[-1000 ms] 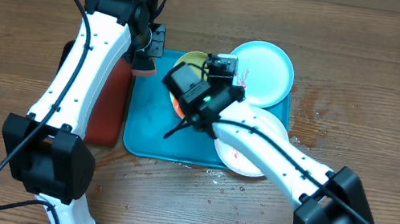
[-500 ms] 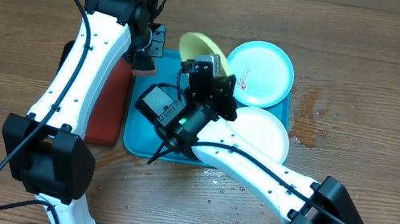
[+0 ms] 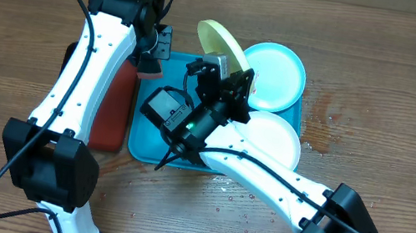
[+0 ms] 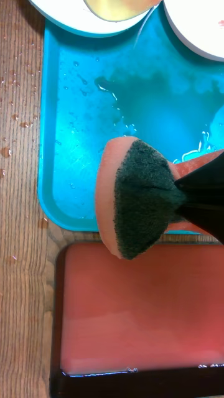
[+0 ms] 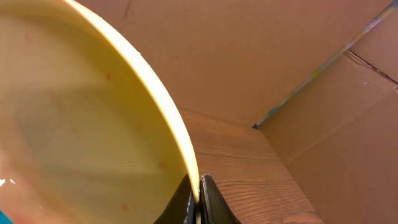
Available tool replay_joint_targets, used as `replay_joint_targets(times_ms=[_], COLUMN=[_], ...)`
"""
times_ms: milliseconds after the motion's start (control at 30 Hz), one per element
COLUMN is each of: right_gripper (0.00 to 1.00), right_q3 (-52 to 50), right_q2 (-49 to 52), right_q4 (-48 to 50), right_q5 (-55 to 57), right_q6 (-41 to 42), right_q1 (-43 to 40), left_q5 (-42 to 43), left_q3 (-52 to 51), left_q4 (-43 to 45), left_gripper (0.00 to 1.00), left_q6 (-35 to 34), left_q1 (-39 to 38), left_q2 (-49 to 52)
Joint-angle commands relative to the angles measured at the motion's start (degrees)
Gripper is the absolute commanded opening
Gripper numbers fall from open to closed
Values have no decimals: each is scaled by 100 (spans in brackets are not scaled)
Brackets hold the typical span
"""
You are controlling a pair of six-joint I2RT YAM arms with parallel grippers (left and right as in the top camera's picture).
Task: Clean dirty plates on tray and stack at the side
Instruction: 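Lift the yellow plate with the right gripper and carry it right, then set the yellow plate on the table right of the blue tray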
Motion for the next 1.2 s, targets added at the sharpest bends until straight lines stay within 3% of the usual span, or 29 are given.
replay_joint_targets(times_ms=[0, 167, 400, 533, 700, 867, 1167], right_gripper=[4, 4, 4, 4, 4, 4, 4], right_q3=[116, 114, 114, 114, 114, 114, 11], right_q2=[-74, -74, -120, -411, -1027, -1274, -1272], right_q4=[39, 39, -264, -245, 164, 42, -603], right_q5=[-129, -938, -3840, -4857, -6756, -8100, -8542], right_q6=[33, 225, 157, 129, -850, -1051, -1204], right_q1=[26, 15, -529, -1071, -2092, -3506, -6033], left_q5=[68, 68, 68, 70, 70, 70, 70], left_q3=[107, 107, 107, 107, 107, 107, 107], left_q4=[20, 20, -7, -31, -46, -46, -44], left_gripper=[4, 4, 4, 4, 4, 4, 4], left_q6=[116, 116, 116, 116, 116, 116, 118], left_q1=[57, 57, 57, 57, 57, 57, 57], left_q2=[-7, -7, -7, -7, -7, -7, -7])
